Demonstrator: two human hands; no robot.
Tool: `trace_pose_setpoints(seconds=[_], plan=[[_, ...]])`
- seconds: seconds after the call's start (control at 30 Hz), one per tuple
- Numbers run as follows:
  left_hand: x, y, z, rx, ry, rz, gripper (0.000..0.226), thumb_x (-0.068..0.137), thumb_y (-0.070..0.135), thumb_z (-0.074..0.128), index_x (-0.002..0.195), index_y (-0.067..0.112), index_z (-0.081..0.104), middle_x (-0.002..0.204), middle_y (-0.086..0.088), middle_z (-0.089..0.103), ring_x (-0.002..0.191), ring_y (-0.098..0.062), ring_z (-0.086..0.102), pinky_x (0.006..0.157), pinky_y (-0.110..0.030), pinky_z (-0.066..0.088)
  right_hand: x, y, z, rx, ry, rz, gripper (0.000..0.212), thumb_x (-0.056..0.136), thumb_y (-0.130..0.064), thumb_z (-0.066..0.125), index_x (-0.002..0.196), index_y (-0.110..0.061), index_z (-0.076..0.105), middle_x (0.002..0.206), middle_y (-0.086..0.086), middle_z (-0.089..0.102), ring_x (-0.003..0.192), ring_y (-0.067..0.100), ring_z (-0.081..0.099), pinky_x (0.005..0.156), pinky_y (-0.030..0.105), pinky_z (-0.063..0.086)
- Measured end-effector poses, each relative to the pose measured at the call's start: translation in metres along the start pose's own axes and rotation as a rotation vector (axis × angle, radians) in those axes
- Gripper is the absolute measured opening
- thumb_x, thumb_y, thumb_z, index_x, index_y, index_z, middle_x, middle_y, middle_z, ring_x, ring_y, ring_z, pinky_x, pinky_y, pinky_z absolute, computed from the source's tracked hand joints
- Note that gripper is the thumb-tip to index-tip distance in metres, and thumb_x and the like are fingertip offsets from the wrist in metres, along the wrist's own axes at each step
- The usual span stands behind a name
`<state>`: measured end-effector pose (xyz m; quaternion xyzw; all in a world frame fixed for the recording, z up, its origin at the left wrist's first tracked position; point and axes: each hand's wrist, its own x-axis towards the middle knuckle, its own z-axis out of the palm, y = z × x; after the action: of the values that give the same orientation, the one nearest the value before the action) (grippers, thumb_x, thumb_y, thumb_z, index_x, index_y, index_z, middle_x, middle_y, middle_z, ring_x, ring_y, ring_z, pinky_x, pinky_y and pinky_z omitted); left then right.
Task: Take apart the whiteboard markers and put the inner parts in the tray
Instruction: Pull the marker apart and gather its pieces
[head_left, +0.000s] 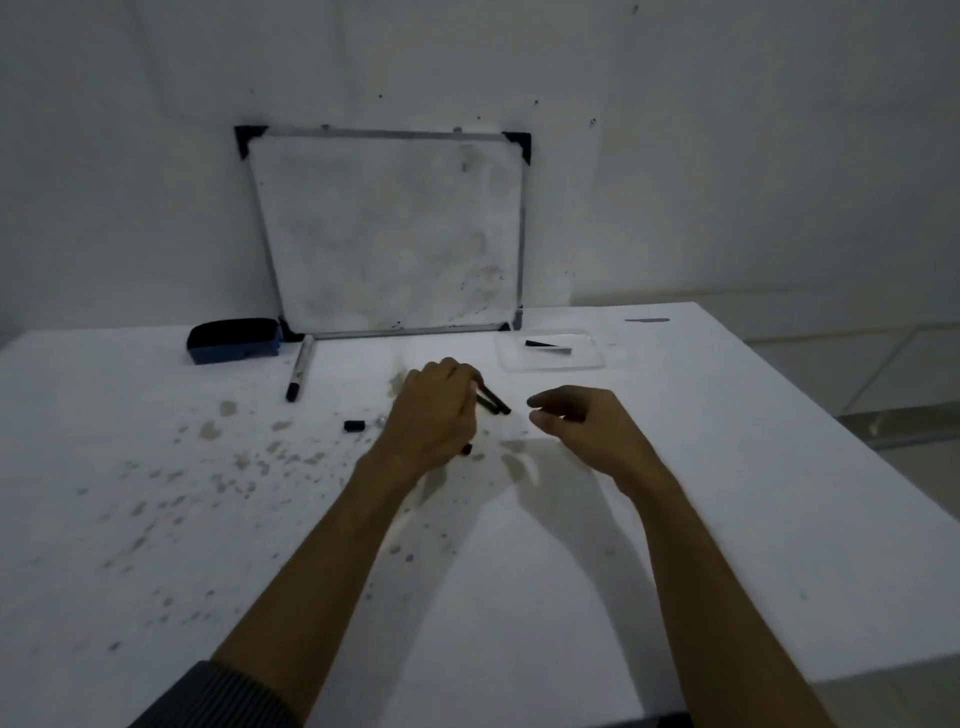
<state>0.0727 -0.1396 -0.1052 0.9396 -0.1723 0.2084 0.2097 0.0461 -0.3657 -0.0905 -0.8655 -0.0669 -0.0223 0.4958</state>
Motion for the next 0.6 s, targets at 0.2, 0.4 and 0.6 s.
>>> trace_pose_setpoints(seconds=[0.2, 0.4, 0.6], plan=[[-0.063, -0.055, -0.027, -0.003, 0.163, -0.067, 0.027, 0.105, 0.012, 0.046, 0.122, 0.005, 0.066, 0.117, -0.013, 0.069, 0.101, -0.03, 0.062, 0.089, -0.042, 0.045, 0.008, -0.028, 0.093, -0.349, -0.051, -0.185, 0.042, 0.086, -0.044, 0.079, 0.122, -0.024, 0.074, 0.115, -0.006, 0.074, 0.094, 0.008, 0.065, 0.083, 0.022, 0.051], [-0.085, -0.07, -0.026, -0.127, 0.135, -0.108, 0.028, 0.1, 0.008, 0.06, 0.128, 0.012, 0.063, 0.124, -0.006, 0.065, 0.109, -0.024, 0.061, 0.095, -0.032, 0.04, 0.023, -0.034, 0.136, -0.518, -0.005, -0.225, 0.048, 0.088, -0.047, 0.076, 0.121, -0.011, 0.074, 0.113, 0.014, 0.071, 0.103, 0.027, 0.068, 0.088, 0.04, 0.056], [-0.076, -0.071, -0.027, -0.602, 0.237, -0.443, 0.038, 0.107, 0.03, 0.059, 0.142, 0.019, 0.054, 0.13, 0.005, 0.062, 0.109, -0.004, 0.063, 0.085, -0.01, 0.051, 0.017, -0.03, 0.141, -0.086, 0.116, -0.131, 0.025, 0.096, -0.043, 0.069, 0.107, -0.022, 0.077, 0.093, -0.01, 0.074, 0.081, 0.003, 0.068, 0.071, 0.018, 0.052]])
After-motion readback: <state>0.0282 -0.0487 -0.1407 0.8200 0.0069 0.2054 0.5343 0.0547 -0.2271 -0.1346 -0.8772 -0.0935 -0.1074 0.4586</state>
